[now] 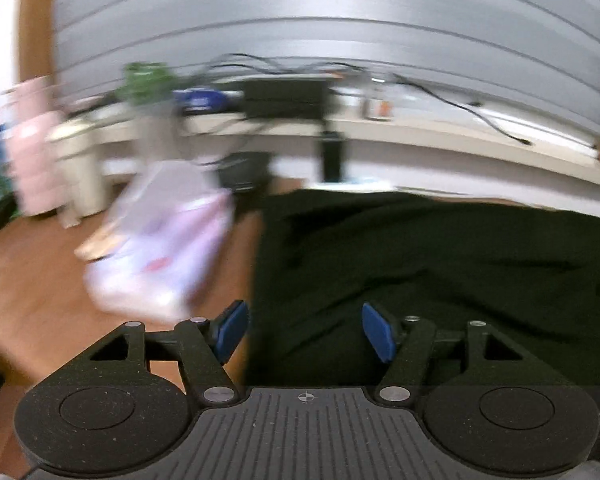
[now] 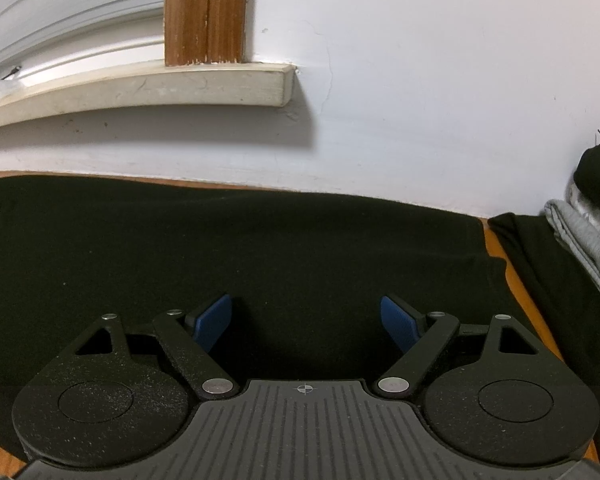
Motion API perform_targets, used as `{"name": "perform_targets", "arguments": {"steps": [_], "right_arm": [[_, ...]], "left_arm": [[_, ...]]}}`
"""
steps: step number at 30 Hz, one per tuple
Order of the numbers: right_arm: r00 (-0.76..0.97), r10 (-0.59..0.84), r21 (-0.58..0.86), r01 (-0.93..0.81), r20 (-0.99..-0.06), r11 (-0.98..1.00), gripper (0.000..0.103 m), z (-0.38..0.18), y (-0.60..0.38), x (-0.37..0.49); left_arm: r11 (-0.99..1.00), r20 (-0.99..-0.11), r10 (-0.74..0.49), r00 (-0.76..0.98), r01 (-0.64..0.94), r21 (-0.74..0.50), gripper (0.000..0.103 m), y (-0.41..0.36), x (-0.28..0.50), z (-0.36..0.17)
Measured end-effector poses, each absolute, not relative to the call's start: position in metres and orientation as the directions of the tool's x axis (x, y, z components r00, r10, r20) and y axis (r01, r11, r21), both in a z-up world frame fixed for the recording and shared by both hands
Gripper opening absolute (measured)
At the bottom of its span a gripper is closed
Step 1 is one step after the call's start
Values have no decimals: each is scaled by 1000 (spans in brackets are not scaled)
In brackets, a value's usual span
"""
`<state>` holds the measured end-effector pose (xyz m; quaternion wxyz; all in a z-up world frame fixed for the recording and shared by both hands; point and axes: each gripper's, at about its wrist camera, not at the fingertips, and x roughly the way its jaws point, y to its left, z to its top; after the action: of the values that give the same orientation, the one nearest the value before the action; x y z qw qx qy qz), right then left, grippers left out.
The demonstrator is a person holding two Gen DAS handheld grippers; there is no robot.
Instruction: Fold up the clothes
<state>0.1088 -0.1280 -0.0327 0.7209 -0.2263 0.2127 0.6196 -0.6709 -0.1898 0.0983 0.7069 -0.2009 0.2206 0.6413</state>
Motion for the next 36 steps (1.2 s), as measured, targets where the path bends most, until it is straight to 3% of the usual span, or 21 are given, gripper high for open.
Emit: {"name": "perform_targets", "arguments": {"steps": [5,8,12,27,36], "right_arm": [[131,807,-57,-991,-576,121,81,-32,-130,110],[134,858,-23,-990,-496,141,81,-20,-152,115],[112,861,-3,-992,-496,127,81,-11,-188,120],[145,814,-21,-987,-563,162,83,-26,-214,127],[305,749,-38,-935,-588,352,82,-26,-203,140]], "left_arm": [[271,-574,785,232,-962,-18,65,-144,-596,85],[380,-587,745,316,-925,-15,65,-135,-553,76],[427,-624,714,317,-904,29,65,-124,-525,54],[379,-612,732,300,-925,-1,67,-56,-560,36],[405,-614,726,311,-914,16,67,11,-555,34]]}}
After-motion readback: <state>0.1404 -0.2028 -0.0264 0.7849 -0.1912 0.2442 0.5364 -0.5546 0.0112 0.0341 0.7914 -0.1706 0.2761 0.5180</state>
